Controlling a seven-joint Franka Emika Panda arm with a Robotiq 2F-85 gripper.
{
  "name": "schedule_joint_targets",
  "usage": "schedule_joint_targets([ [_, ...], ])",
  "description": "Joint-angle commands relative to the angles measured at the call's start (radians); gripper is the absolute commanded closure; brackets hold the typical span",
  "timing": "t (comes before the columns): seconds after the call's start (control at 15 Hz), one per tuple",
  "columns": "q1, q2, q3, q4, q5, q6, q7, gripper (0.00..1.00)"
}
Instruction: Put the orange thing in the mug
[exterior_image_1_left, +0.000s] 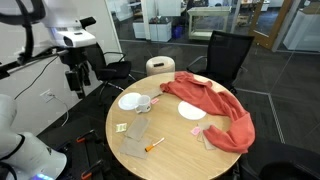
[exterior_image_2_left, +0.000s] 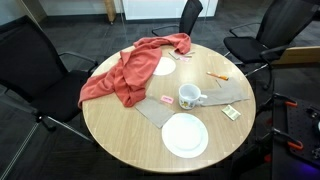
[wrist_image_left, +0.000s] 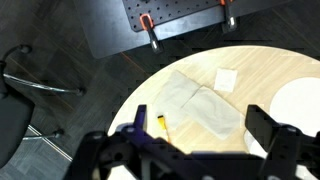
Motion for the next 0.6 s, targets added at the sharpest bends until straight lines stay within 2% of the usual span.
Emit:
schedule_joint_targets([
  [0.0,-0.02,0.068,-0.035,-0.066,-0.042,0.182,-0.046,0.0],
  [0.33,-0.052,0.159,-0.086,-0.136,-0.098,0.415,-0.13,0.0],
  [0.4,-0.064,0.177,-0.089,-0.138,-0.112,0.438,-0.13,0.0],
  [0.47,-0.053,0.152,-0.076,-0.13,-0.082,0.391,-0.11,0.0],
  [0.53,-0.06,0.167,-0.08,-0.135,-0.09,0.411,-0.117,0.0],
])
